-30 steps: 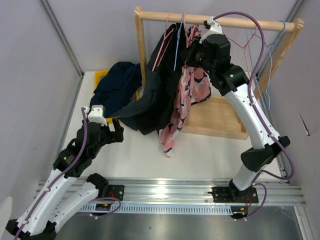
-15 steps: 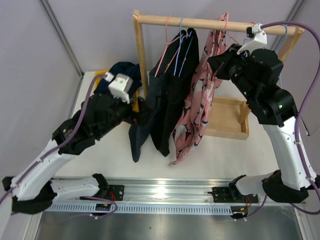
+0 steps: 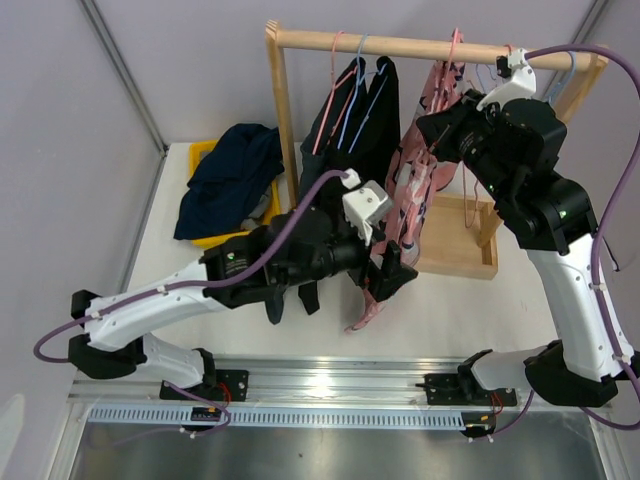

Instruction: Remove the shorts from the hanger

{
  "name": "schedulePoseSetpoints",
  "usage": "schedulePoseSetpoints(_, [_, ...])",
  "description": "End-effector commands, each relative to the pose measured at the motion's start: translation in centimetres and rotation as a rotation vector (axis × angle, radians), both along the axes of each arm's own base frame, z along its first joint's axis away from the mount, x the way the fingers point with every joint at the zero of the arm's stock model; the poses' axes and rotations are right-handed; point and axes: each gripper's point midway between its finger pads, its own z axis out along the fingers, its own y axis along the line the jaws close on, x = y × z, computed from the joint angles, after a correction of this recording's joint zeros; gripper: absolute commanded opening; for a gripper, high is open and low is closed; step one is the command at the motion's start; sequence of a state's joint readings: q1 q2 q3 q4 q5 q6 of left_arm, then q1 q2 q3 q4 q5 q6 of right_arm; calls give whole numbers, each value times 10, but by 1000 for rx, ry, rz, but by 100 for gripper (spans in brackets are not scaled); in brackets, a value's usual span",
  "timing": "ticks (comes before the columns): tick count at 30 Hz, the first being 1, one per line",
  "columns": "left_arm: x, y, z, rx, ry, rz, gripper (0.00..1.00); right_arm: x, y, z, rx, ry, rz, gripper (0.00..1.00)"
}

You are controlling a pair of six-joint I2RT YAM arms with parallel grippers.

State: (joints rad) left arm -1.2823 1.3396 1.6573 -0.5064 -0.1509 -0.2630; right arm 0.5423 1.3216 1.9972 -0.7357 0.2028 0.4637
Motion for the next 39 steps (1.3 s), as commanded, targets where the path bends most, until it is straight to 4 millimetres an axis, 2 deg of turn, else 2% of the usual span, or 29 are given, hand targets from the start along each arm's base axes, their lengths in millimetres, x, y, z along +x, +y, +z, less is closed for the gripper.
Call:
schedulePoseSetpoints(1, [-10, -17, 7, -87, 18, -42, 99, -15, -10, 35, 70, -94, -10, 0])
schedulePoseSetpoints(3, [-9, -22, -1, -79, 25, -41, 99, -19, -11, 37, 80, -96, -7, 0])
schedulePoseSetpoints(8, [3, -36, -9, -70, 9, -2, 99, -28, -13, 39, 109, -94, 6, 0])
schedulePoseSetpoints(9, [10, -37, -6, -72, -1, 32, 99, -29, -13, 39, 113, -92, 10, 0])
schedulePoseSetpoints(11, [19, -42, -16, -36, -5, 70, 99, -33, -12, 39, 125, -89, 24, 0])
schedulePoseSetpoints(12, [25, -41, -12, -35, -13, 108, 99, -35, -11, 39, 130, -87, 30, 0])
schedulePoseSetpoints(17, [45, -45, -25, 14, -42, 202, 99, -44, -12, 39, 143, -76, 53, 0])
schedulePoseSetpoints(19, [52, -44, -21, 9, -55, 239, 96, -48, -12, 39, 147, -74, 61, 0])
schedulePoseSetpoints(21, [55, -45, -21, 4, -59, 254, 70, -51, -13, 40, 153, -77, 63, 0])
schedulePoseSetpoints(22, [55, -45, -20, -2, -51, 262, 41, -50, -14, 38, 150, -73, 60, 0])
schedulePoseSetpoints(23, [55, -44, -19, -9, -45, 263, 27, -50, -14, 37, 148, -73, 59, 0])
schedulePoseSetpoints(25, [51, -40, -16, -21, -32, 263, 9, -49, -14, 35, 140, -69, 56, 0])
schedulePoseSetpoints(26, [49, -37, -13, -36, -19, 266, 0, -47, -14, 33, 137, -66, 53, 0])
schedulePoseSetpoints(27, [46, -34, -19, -20, -15, 270, 0, -46, -13, 32, 130, -63, 53, 0])
schedulePoseSetpoints(28, [41, -27, -12, -34, -18, 273, 0, -45, -12, 31, 125, -61, 53, 0])
schedulePoseSetpoints(29, [31, -25, -9, -38, -26, 272, 0, -44, -11, 30, 122, -62, 54, 0])
schedulePoseSetpoints(30, [24, -22, -17, -20, -32, 272, 0, -43, -12, 31, 116, -66, 51, 0])
schedulePoseSetpoints(31, [17, -13, -10, -35, -38, 277, 0, -41, -13, 30, 111, -66, 41, 0])
schedulePoseSetpoints(32, [2, -12, -14, -30, -37, 274, 0, -38, -12, 30, 105, -66, 37, 0])
schedulePoseSetpoints(34, [-14, -7, -30, 5, -31, 273, 0, -35, -14, 33, 96, -77, 25, 0])
schedulePoseSetpoints(35, [-35, -5, -38, 10, -14, 245, 0, -30, -14, 31, 87, -73, 19, 0])
schedulePoseSetpoints(36, [-41, -2, -42, 13, -12, 260, 0, -28, -14, 31, 83, -69, 16, 0])
schedulePoseSetpoints(37, [-50, -1, -57, 28, 8, 262, 0, -29, -15, 35, 88, -79, 15, 0])
schedulePoseSetpoints(38, [-70, 0, -67, 45, 11, 234, 0, -26, -18, 36, 87, -80, 7, 0])
schedulePoseSetpoints(39, [-74, 4, -74, 63, 5, 258, 0, -24, -16, 35, 84, -76, 11, 0])
